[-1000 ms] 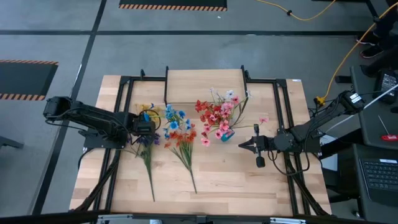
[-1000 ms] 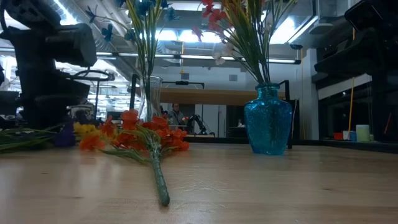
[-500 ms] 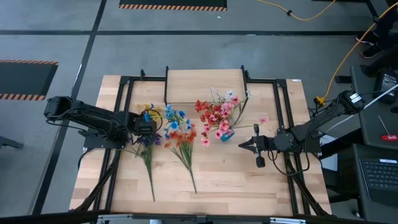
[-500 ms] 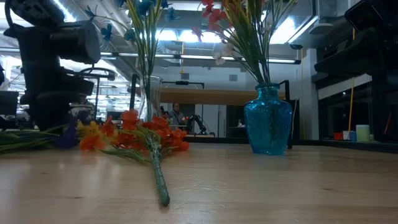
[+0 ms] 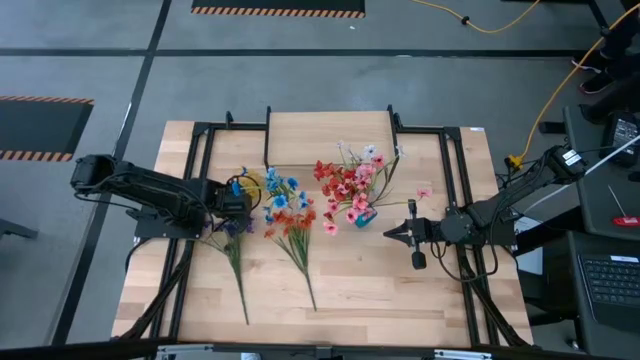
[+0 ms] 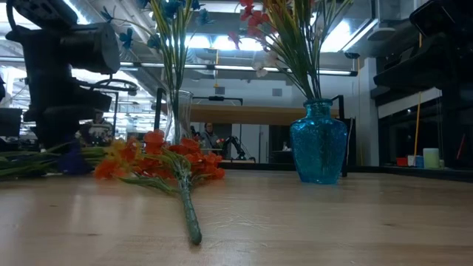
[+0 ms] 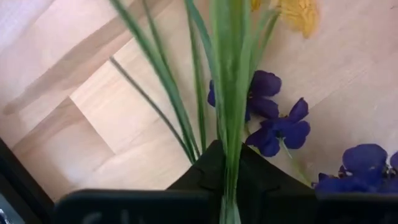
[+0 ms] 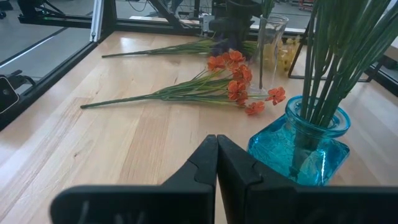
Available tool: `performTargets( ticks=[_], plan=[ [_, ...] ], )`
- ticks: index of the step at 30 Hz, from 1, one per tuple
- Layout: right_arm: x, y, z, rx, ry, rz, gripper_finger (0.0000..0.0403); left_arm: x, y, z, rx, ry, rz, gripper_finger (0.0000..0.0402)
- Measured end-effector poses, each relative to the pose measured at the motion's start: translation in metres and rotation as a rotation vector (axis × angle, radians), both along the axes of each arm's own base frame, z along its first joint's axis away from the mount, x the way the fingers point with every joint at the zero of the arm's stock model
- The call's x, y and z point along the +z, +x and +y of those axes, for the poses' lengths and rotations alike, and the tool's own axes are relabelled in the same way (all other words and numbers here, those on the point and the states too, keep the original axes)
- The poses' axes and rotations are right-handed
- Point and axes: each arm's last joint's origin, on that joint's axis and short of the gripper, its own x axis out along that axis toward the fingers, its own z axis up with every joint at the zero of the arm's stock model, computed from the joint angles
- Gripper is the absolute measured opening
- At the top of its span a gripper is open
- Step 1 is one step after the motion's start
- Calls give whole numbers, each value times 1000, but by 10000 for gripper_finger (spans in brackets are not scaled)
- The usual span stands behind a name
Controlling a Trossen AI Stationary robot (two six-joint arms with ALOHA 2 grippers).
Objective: Pick and place flowers into a vace then onto a shelf
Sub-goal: Put the yellow flowers into the transparent vase
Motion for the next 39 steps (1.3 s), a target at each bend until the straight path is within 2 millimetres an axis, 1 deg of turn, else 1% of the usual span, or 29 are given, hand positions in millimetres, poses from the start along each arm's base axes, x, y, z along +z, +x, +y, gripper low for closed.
performTargets(
  ticks=[3,7,10,14,19,22,26,29,35,39],
  plan=[
    [0,0,0,0,0,0,14,2,-1,0,1,0,-16,7],
    [0,0,0,0,0,0,14,10,-2,0,2,0,-65,15],
    [0,0,0,0,1,0,14,25,-3,0,15,13,-87,14],
    [0,0,0,0,2,1,14,51,-7,2,37,61,-118,7],
    [0,0,0,0,2,1,14,83,-9,4,57,140,-229,10],
    [0,0,0,0,2,1,14,97,-11,4,64,204,-296,8],
    [0,0,0,0,2,1,14,103,-16,2,57,258,-356,7],
    [0,0,0,-1,2,1,14,101,-16,-2,25,273,-405,7],
    [0,0,0,0,2,1,14,95,-3,-14,-126,308,-531,6],
    [0,0,0,-1,2,1,14,99,3,-19,-194,355,-594,5]
  ],
)
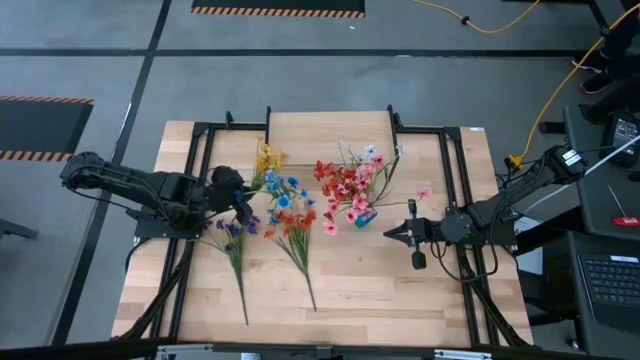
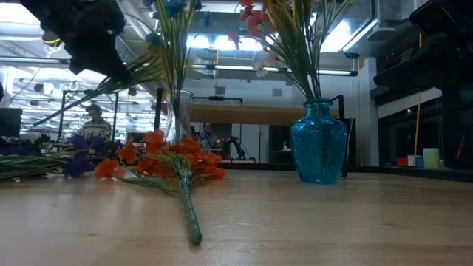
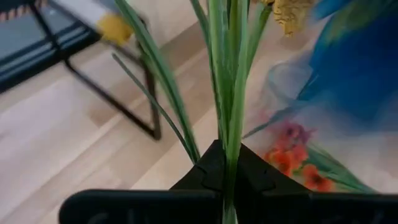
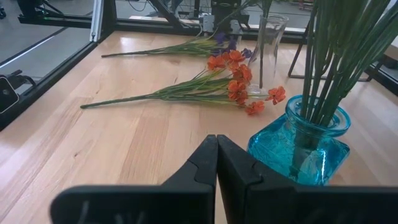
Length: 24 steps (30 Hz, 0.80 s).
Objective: Pick and place flowers into a vace then onto a shelf
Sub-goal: Put the yellow flowers into the transparent vase
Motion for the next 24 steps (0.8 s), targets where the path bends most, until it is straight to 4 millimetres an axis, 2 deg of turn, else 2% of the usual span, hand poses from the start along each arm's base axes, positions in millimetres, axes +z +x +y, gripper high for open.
performTargets(
  ticks=[24],
  plan=[
    [0,0,0,0,-1,0,14,38,18,-9,-175,276,-289,5]
  ],
)
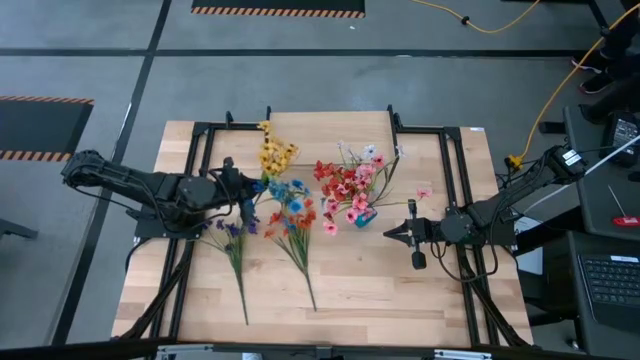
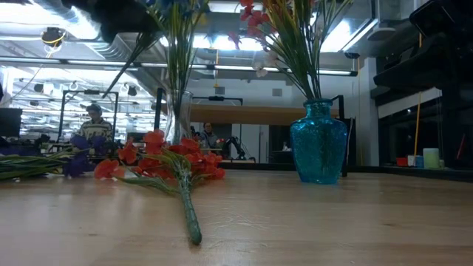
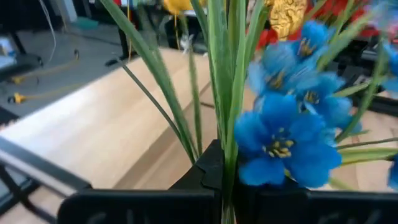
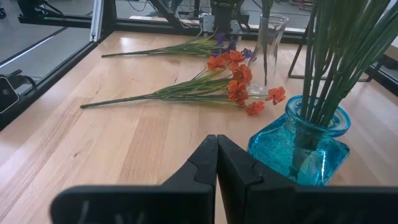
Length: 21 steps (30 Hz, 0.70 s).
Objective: Pick and place flowers into a vace then onto a shelf
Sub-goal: Put the yellow flowers into the transparent vase
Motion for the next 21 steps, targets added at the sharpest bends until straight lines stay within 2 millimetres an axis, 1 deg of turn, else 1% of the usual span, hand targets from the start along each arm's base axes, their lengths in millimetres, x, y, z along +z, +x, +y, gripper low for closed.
performTargets(
  ticks=[4,11,13,17,21],
  plan=[
    [0,0,0,0,-1,0,14,3,1,0,4,26,-19,5],
    [0,0,0,0,-1,0,14,5,0,2,73,63,-29,5],
    [0,0,0,1,-2,0,14,4,2,2,67,77,-61,4],
    [0,0,0,1,-2,0,14,-3,5,2,28,127,-150,4],
    [0,0,0,1,-2,0,14,-15,7,10,-49,144,-215,4]
  ],
)
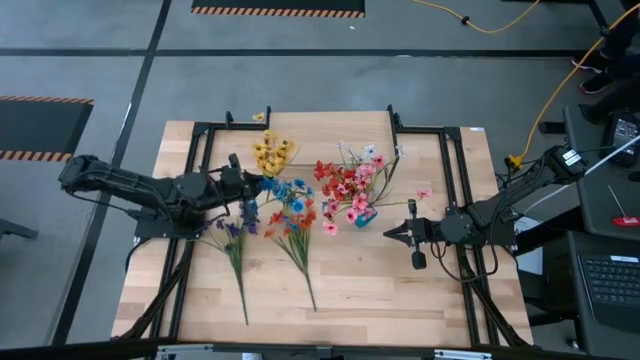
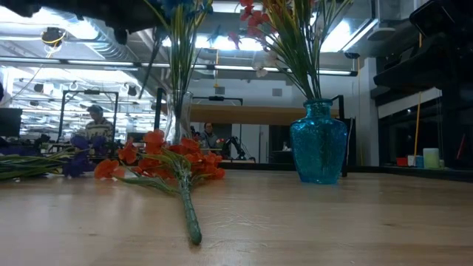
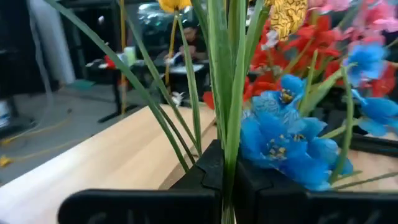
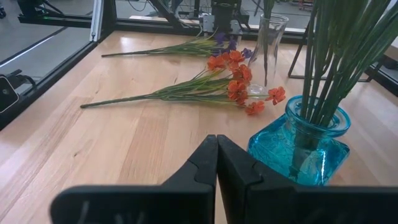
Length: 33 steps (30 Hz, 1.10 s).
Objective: Pick and place flowers into a vace then onto a shelf
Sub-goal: Put the yellow flowers into the transparent vase
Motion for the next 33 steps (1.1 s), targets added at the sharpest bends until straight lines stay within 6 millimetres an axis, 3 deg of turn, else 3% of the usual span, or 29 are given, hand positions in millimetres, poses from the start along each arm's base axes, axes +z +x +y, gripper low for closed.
performTargets(
  ticks=[12,18,33],
  plan=[
    [0,0,0,0,0,0,14,7,3,21,-87,-15,-108,4],
    [0,0,0,-1,0,0,14,8,10,19,-173,35,-138,4],
    [0,0,0,0,0,0,14,0,30,19,-176,123,-127,4]
  ],
)
